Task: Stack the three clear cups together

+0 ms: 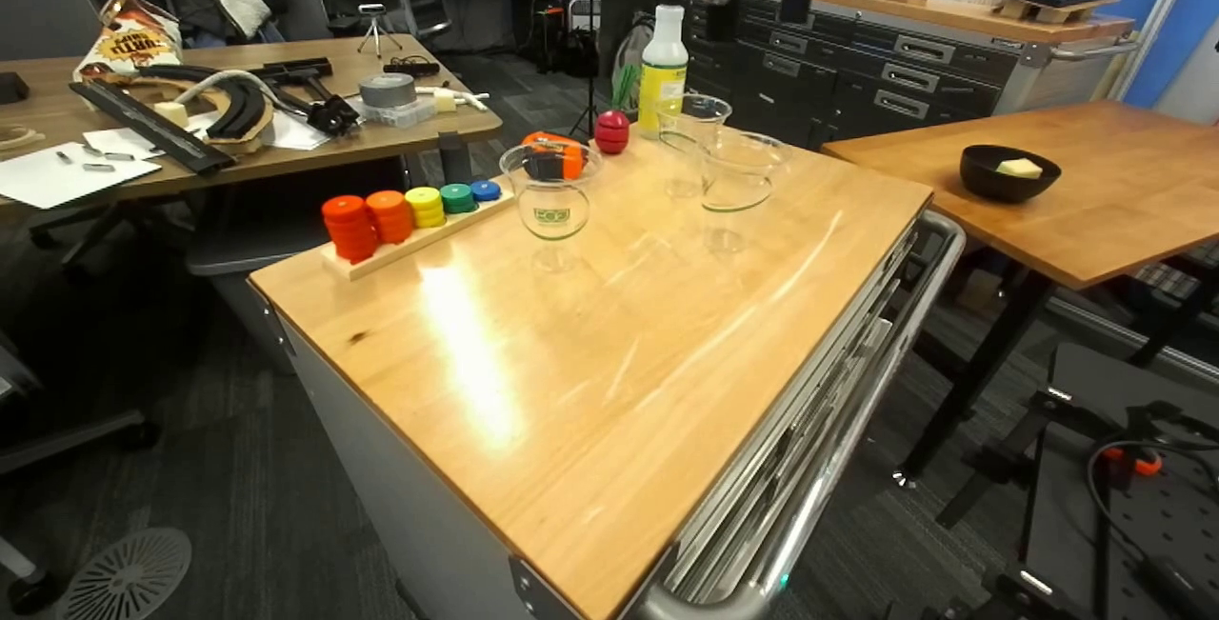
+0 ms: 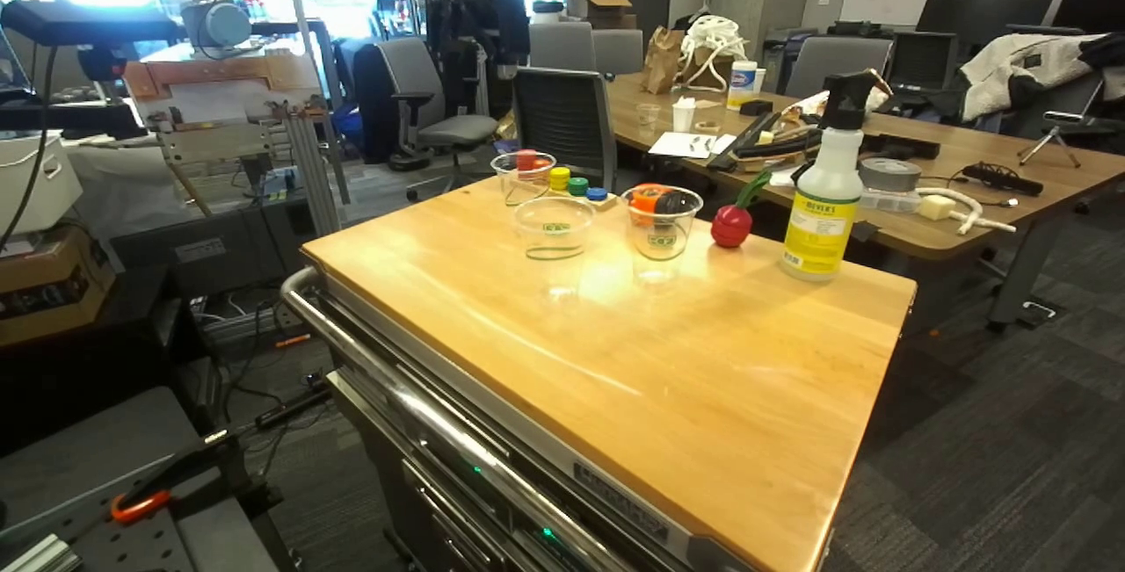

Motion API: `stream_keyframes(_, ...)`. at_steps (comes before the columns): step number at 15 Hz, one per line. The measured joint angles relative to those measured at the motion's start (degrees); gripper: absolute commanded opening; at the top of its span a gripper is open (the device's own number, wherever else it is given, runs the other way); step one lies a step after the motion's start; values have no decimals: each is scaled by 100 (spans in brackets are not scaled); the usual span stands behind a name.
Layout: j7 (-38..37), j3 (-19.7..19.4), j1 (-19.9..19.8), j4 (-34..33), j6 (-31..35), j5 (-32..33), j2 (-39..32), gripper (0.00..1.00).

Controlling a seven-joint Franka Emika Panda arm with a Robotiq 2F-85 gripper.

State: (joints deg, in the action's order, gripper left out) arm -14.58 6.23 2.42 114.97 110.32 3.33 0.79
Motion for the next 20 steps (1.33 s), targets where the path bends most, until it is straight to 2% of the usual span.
stream_keyframes(6,-188,7,232,-785,517,-2,-1080,100)
stream_keyframes(20,-294,-229,258,-2033,676,-193,-2683,100)
